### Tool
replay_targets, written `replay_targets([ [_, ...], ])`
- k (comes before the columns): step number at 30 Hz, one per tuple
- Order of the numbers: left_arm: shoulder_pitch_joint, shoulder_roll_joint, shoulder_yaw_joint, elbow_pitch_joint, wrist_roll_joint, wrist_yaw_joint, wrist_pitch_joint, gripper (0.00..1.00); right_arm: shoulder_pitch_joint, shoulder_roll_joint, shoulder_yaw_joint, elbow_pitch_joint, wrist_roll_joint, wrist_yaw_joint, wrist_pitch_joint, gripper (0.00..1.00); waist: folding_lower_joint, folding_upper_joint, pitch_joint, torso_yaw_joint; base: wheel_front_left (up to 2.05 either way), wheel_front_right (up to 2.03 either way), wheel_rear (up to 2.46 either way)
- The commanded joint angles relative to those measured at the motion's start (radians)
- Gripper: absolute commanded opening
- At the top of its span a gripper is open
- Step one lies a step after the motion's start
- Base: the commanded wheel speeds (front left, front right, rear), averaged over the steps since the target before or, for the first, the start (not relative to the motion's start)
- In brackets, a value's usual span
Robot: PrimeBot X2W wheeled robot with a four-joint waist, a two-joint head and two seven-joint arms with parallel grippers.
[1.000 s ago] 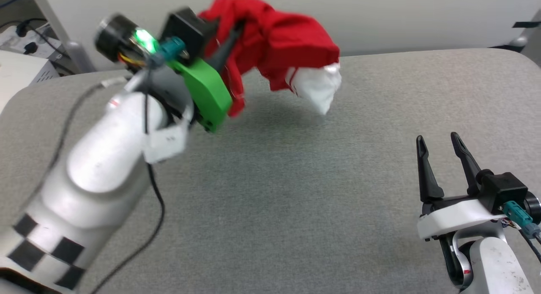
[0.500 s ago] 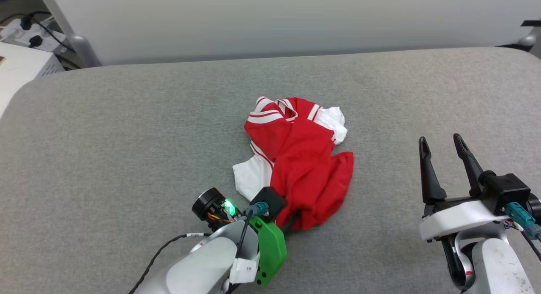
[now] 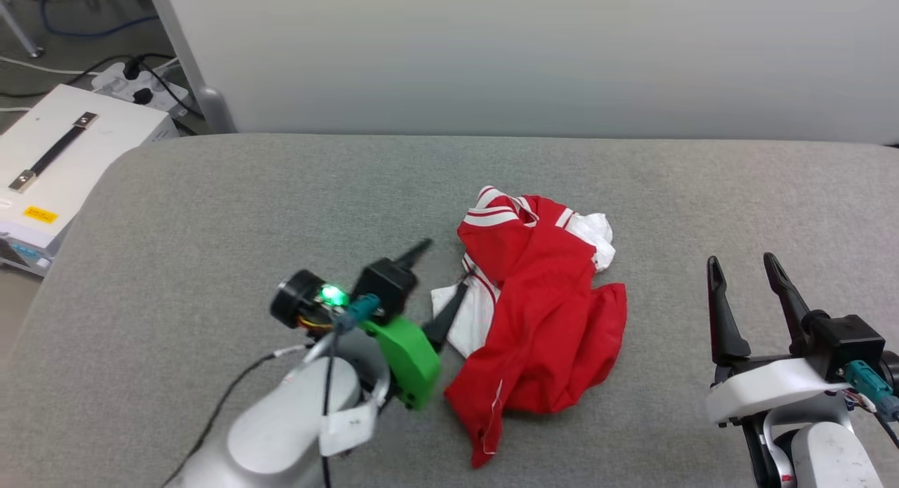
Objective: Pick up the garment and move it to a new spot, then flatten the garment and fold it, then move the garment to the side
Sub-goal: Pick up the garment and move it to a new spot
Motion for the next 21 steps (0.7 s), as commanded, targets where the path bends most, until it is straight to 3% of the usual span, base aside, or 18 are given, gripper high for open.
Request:
replay_targets([
  [1, 0.018, 0.035, 0.03, -0.009, -0.014, 0.025, -0.021, 1.0, 0.012, -0.001, -0.001, -0.008, -0.009, -0.001, -0.006, 1.0, 0.0001, 0.0119, -0.031, 0.034, 0.0, 0.0, 0.0],
  [7, 0.088, 0.136, 0.17, -0.083, -0.034, 0.104, -0.071, 1.0, 0.025, -0.001, -0.001, -0.037, -0.02, -0.001, -0.006, 1.0, 0.0001, 0.0119, -0.048, 0.055, 0.0, 0.0, 0.0],
  [11, 0.201, 0.174, 0.321, -0.206, -0.012, 0.155, -0.075, 1.0, 0.031, -0.001, 0.006, -0.053, -0.028, -0.001, -0.006, 1.0, 0.0001, 0.0119, -0.052, 0.052, 0.0, 0.0, 0.0],
  [15, 0.358, 0.156, 0.449, -0.318, 0.055, 0.166, -0.075, 1.0, 0.034, -0.001, 0.011, -0.068, -0.031, -0.001, -0.006, 1.0, 0.0001, 0.0119, -0.047, 0.044, 0.0, 0.0, 0.0],
  [21, 0.52, 0.06, 0.569, -0.386, 0.148, 0.159, -0.075, 1.0, 0.047, -0.001, 0.008, -0.07, -0.026, -0.001, -0.006, 1.0, 0.0001, 0.0119, -0.045, 0.036, 0.0, 0.0, 0.0],
])
